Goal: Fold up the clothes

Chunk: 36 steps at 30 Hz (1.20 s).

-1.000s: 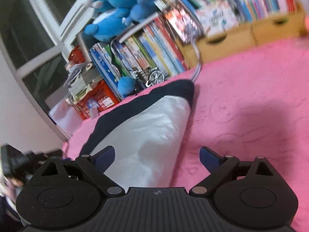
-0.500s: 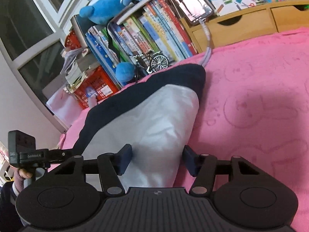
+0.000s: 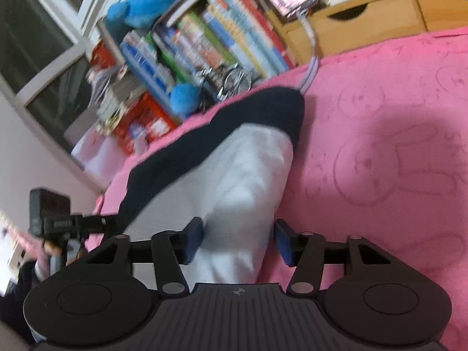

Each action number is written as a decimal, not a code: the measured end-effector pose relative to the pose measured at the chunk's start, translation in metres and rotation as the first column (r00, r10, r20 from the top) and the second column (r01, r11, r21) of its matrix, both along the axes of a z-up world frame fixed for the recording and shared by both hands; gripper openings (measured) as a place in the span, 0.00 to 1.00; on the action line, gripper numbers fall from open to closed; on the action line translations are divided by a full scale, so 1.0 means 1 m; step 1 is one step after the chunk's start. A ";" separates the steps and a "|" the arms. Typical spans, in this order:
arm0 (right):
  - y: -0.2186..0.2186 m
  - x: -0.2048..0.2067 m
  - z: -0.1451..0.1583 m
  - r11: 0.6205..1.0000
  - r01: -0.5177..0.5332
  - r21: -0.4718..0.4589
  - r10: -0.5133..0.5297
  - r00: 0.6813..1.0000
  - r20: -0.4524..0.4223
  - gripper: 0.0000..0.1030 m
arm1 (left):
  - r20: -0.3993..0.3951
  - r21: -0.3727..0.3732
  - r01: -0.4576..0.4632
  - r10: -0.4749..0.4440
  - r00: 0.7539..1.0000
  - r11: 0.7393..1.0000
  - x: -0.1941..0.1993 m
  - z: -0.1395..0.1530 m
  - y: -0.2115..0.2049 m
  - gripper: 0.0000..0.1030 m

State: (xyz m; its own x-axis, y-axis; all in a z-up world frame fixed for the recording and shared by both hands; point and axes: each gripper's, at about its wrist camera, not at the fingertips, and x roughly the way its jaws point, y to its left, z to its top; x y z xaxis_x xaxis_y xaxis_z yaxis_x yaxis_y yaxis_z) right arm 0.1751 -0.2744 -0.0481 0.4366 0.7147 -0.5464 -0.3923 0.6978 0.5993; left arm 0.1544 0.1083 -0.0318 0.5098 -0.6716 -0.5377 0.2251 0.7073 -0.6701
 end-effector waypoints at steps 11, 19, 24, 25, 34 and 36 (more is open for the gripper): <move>0.017 0.020 -0.001 0.999 0.002 0.036 -0.002 1.000 0.006 0.54 | 0.031 -0.074 -0.001 0.003 1.000 0.997 0.032 -0.006 -0.004 0.38; 0.018 0.067 -0.006 0.995 0.089 0.040 -0.089 0.996 -0.009 0.52 | 0.071 -0.019 -0.039 0.040 0.997 0.999 0.079 -0.002 -0.018 0.39; 0.014 0.063 -0.004 0.995 0.101 0.001 -0.101 0.995 0.018 0.60 | 0.077 0.029 -0.076 0.074 0.994 0.997 0.064 -0.007 -0.012 0.47; 0.013 0.056 -0.002 0.995 0.093 -0.021 -0.092 0.995 0.035 0.61 | 0.076 0.032 -0.081 0.079 0.994 0.996 0.058 -0.007 -0.009 0.48; -0.006 -0.013 0.020 0.980 0.093 -0.174 -0.064 0.984 0.164 0.75 | 0.216 0.260 -0.229 0.175 0.961 0.938 -0.013 0.020 -0.007 0.65; -0.006 -0.032 0.024 0.972 0.088 -0.220 -0.045 0.980 0.194 0.77 | 0.257 0.313 -0.238 0.159 0.953 0.919 -0.033 0.025 -0.017 0.66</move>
